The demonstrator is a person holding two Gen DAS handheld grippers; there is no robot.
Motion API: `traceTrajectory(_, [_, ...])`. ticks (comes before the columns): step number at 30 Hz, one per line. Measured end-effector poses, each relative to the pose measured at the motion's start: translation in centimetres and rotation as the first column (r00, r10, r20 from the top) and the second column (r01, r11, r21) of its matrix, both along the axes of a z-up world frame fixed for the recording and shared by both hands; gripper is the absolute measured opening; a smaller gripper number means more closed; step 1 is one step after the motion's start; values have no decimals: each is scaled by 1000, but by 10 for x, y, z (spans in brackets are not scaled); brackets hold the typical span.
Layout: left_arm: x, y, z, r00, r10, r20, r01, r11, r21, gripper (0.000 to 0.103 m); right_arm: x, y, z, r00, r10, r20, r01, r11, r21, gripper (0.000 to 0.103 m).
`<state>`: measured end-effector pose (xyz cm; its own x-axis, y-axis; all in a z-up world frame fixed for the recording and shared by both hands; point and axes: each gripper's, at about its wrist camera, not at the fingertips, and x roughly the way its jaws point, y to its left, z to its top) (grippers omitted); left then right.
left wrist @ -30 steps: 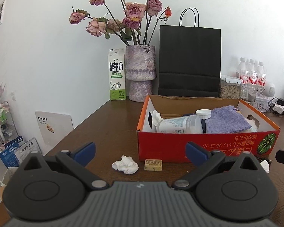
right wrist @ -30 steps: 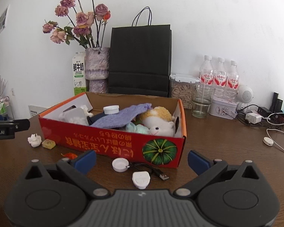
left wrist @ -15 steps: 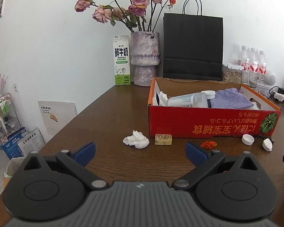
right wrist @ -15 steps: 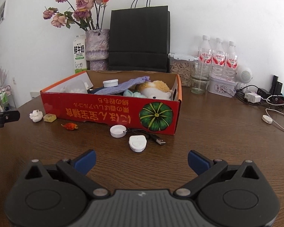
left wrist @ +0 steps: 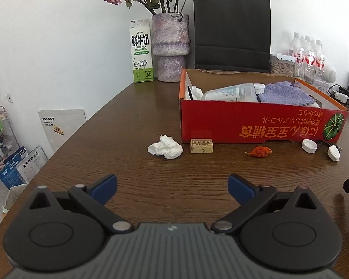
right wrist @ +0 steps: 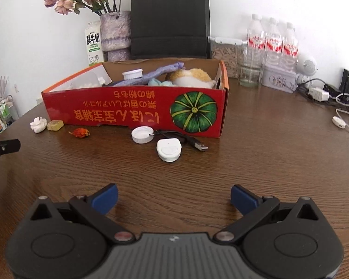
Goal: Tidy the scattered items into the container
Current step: 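Grasp second crumpled tissue with left gripper while right gripper grasps white oval cap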
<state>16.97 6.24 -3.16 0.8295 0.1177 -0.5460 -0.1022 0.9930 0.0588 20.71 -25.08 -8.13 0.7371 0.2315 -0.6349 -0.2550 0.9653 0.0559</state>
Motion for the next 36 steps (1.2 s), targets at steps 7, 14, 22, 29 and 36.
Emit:
traceTrajectory(7, [15, 5, -9, 999, -20, -49, 19, 1000, -16, 103, 9, 8, -2, 1000, -12, -3, 12, 999, -37, 103])
traceTrajectory(14, [30, 11, -15, 995, -38, -90, 36, 999, -24, 103, 20, 11, -2, 1000, -27, -4, 26, 999, -36, 103])
traceTrajectory(22, [64, 34, -17, 992, -50, -114, 43, 997, -64, 103, 39, 17, -2, 999, -50, -2, 50, 998, -32, 103])
traceTrajectory(29, [89, 49, -18, 993, -34, -111, 27, 998, -64, 103, 46, 18, 0, 998, -53, 29, 53, 998, -22, 76])
traceTrajectory(36, [97, 52, -19, 994, -35, -100, 27, 997, -78, 96, 45, 21, 2, 999, -14, 44, 14, 1000, -12, 55])
